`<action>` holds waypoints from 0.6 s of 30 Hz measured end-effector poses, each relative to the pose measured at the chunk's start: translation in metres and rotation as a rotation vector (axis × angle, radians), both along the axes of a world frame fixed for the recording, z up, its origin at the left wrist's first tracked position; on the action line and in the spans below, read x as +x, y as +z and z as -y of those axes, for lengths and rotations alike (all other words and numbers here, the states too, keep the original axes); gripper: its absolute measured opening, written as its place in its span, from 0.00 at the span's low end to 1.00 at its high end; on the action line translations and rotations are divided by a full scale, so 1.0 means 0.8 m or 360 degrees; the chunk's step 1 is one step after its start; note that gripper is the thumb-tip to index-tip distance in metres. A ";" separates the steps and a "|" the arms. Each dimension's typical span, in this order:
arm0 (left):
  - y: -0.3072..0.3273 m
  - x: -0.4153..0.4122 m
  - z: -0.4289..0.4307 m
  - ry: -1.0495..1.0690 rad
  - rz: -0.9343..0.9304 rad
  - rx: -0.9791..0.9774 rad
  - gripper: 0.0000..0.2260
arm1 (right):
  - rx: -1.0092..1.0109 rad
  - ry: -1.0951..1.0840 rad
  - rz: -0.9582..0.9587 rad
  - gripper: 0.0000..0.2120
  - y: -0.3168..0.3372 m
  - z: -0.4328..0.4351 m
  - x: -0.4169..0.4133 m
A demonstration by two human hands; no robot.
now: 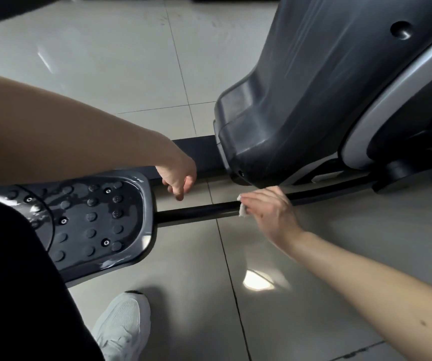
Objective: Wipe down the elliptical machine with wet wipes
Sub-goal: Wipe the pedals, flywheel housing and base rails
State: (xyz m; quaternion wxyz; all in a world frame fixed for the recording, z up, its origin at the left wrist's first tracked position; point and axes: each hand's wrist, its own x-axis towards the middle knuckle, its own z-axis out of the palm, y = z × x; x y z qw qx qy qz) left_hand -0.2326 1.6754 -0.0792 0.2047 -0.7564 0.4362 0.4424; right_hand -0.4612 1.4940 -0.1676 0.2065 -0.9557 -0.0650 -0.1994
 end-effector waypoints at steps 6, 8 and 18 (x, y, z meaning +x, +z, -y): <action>0.019 0.012 -0.031 -0.0118 0.0179 -0.0098 0.11 | 0.0031 0.0214 0.0068 0.13 -0.009 -0.070 0.032; 0.029 0.014 -0.039 -0.0125 0.0206 -0.0111 0.12 | 0.0070 0.0289 0.0027 0.13 -0.002 -0.112 0.050; 0.032 0.015 -0.051 -0.0127 0.0275 -0.0034 0.12 | 0.0134 0.0408 0.0042 0.08 0.002 -0.129 0.061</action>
